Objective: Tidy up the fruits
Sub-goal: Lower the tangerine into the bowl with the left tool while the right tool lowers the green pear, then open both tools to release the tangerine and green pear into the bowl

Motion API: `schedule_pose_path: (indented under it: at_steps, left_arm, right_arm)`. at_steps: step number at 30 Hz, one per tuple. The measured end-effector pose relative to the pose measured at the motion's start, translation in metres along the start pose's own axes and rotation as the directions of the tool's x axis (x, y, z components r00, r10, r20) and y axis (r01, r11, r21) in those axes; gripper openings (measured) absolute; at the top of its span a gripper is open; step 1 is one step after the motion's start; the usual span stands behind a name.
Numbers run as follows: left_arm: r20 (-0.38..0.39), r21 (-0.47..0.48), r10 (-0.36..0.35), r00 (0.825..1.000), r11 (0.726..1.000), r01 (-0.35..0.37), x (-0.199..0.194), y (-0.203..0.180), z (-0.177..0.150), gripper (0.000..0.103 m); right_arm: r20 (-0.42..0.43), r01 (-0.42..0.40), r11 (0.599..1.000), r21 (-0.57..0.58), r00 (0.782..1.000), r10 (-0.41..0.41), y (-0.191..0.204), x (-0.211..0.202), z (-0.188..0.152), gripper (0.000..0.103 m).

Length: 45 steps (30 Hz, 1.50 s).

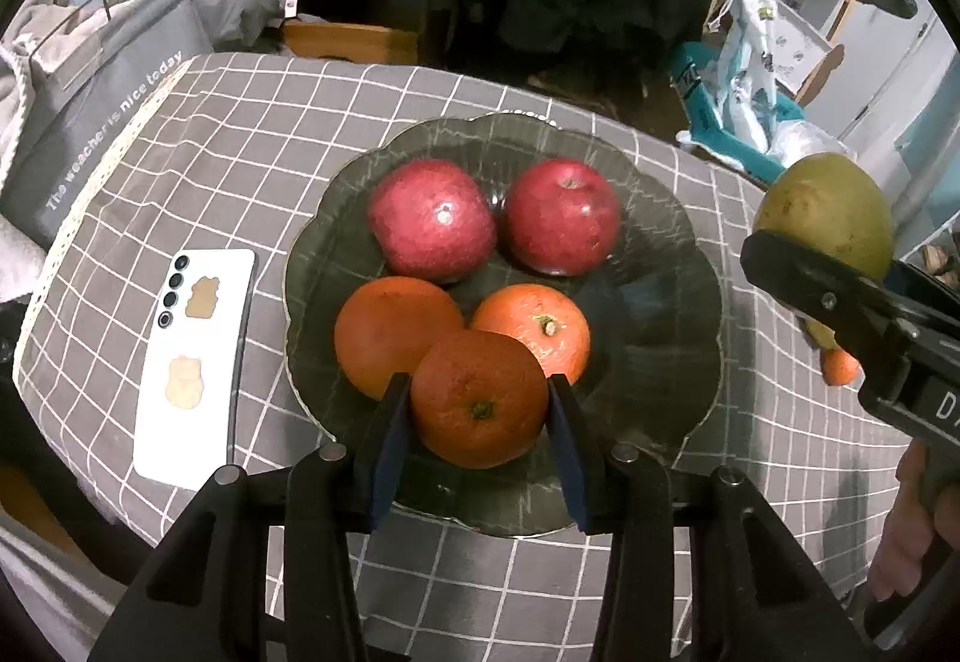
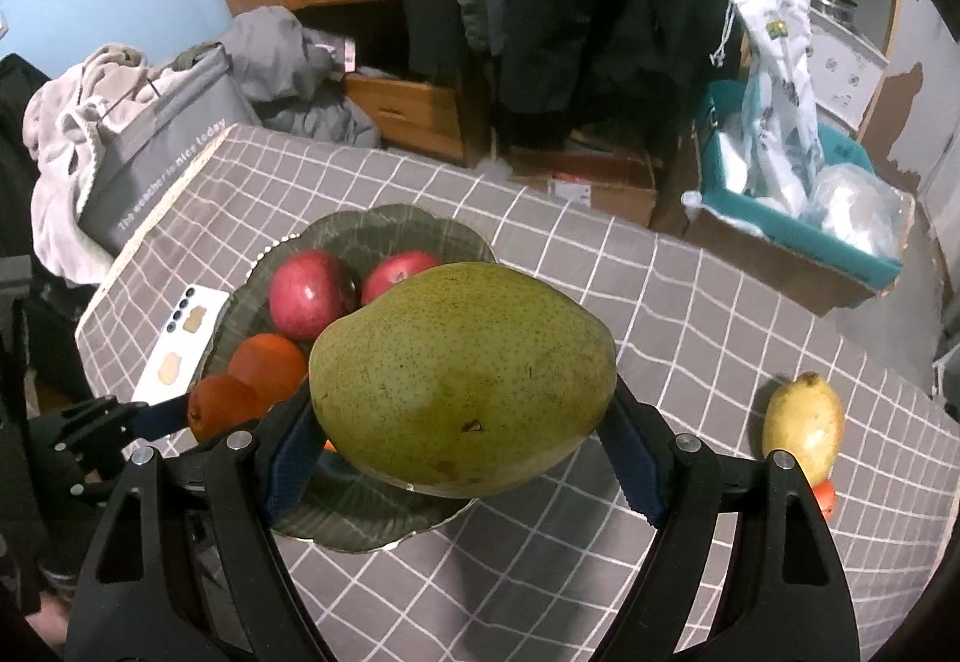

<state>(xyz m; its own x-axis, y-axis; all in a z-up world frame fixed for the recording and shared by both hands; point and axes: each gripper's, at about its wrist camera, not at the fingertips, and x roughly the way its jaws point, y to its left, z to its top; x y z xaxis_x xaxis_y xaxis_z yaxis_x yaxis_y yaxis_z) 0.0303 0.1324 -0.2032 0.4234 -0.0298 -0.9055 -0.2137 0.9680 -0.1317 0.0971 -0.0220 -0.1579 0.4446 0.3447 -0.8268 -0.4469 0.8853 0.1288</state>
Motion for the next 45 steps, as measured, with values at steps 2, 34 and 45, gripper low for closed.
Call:
schedule_pose_path:
  at_steps: [2,34,45]
  left_arm:
    - [-0.006,-0.003,0.002,1.0,1.0,-0.002,0.002,0.001,0.0,0.047]
    - [0.053,-0.09,0.071,0.996,0.994,-0.066,-0.016,0.027,0.01,0.077]
    - [0.067,-0.101,0.065,0.996,0.993,-0.058,-0.022,0.03,0.012,0.078]
  right_arm:
    - [-0.008,-0.003,1.0,0.005,1.0,0.003,-0.001,0.004,-0.001,0.082]
    - [-0.129,-0.001,0.999,-0.046,0.992,-0.005,0.011,0.054,-0.012,0.084]
    - [-0.057,0.0,0.998,-0.058,0.998,-0.003,0.014,0.035,-0.002,0.089]
